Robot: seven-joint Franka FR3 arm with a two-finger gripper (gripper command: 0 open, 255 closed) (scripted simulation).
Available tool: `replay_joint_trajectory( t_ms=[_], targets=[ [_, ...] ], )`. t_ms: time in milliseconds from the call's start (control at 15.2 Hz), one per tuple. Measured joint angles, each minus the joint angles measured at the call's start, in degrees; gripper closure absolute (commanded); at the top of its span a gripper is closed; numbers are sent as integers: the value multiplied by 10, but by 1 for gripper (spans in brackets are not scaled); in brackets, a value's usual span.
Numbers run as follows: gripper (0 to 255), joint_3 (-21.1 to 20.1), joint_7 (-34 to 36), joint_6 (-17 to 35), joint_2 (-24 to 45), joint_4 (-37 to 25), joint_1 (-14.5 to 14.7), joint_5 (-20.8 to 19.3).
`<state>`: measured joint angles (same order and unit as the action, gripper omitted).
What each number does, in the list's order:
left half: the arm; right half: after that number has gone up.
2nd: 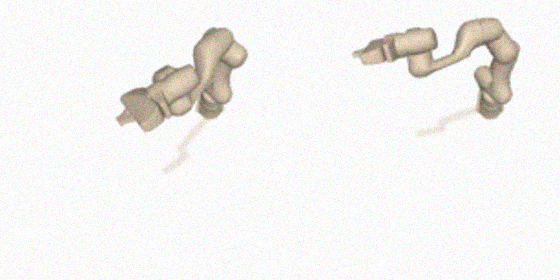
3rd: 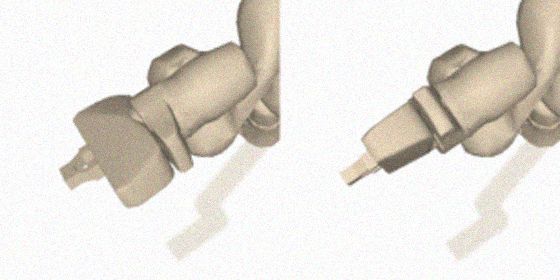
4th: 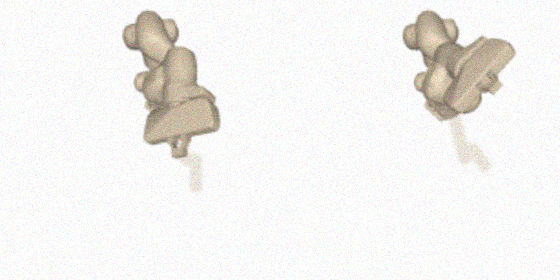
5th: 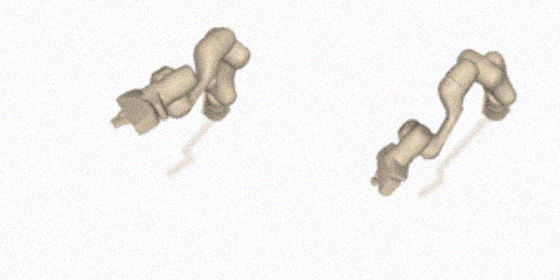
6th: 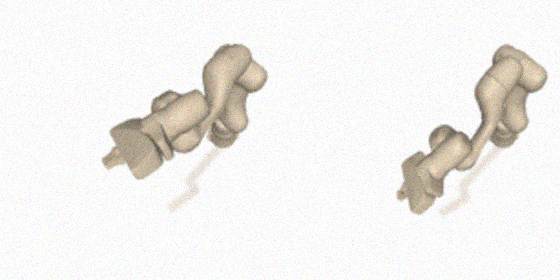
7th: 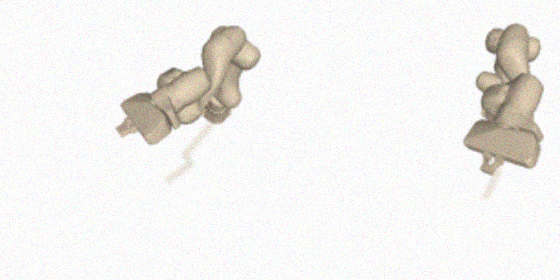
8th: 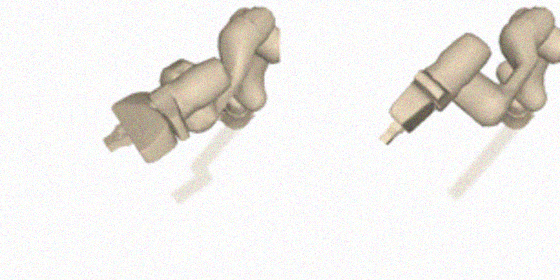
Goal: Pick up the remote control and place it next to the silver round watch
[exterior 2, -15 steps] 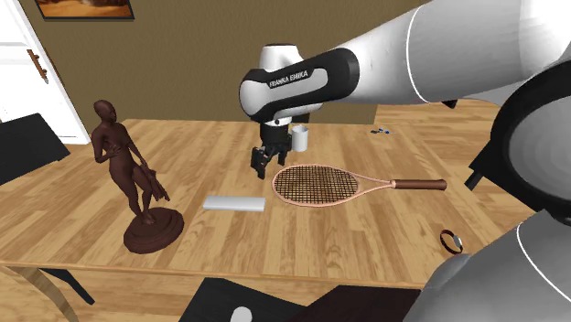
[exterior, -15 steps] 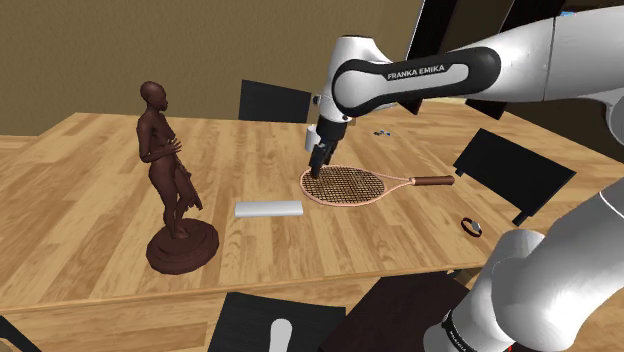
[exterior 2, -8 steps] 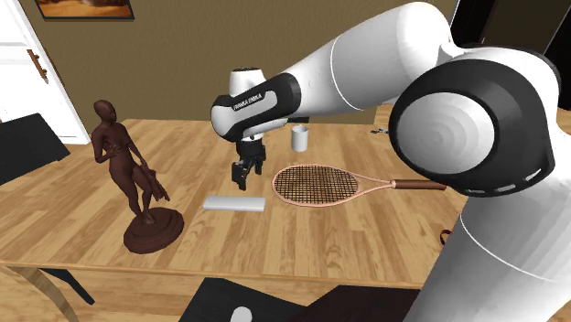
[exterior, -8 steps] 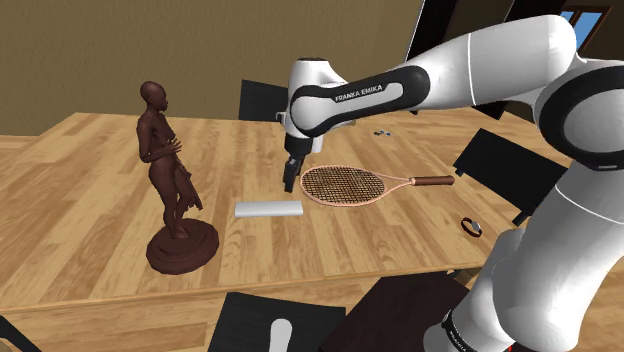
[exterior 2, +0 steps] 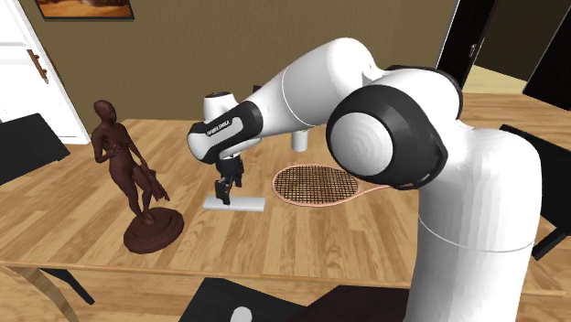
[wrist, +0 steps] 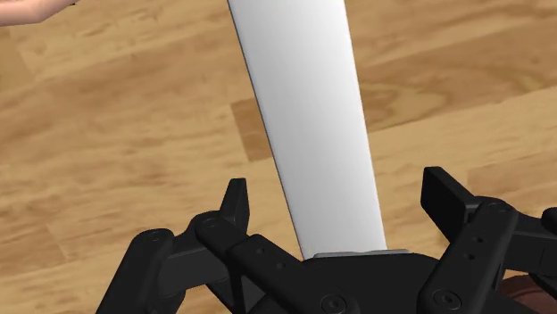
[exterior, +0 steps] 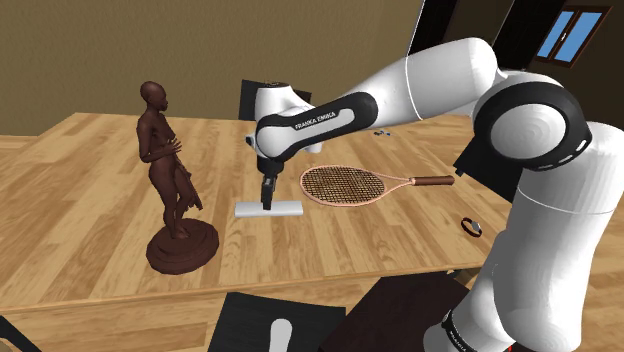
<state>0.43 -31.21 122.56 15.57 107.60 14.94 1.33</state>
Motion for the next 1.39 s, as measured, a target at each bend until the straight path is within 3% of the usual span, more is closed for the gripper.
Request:
replay_joint_trajectory(
  t_ms=[462, 858, 924, 1386],
  targets=[
    [0, -1, -2, 44, 31, 14, 1, 0],
    [0, -1, -4, 48, 33, 16, 1, 0],
    [255, -1, -4, 48, 33, 16, 1, 0],
    [255, -1, -4, 48, 32, 15, 1, 0]
  ],
)
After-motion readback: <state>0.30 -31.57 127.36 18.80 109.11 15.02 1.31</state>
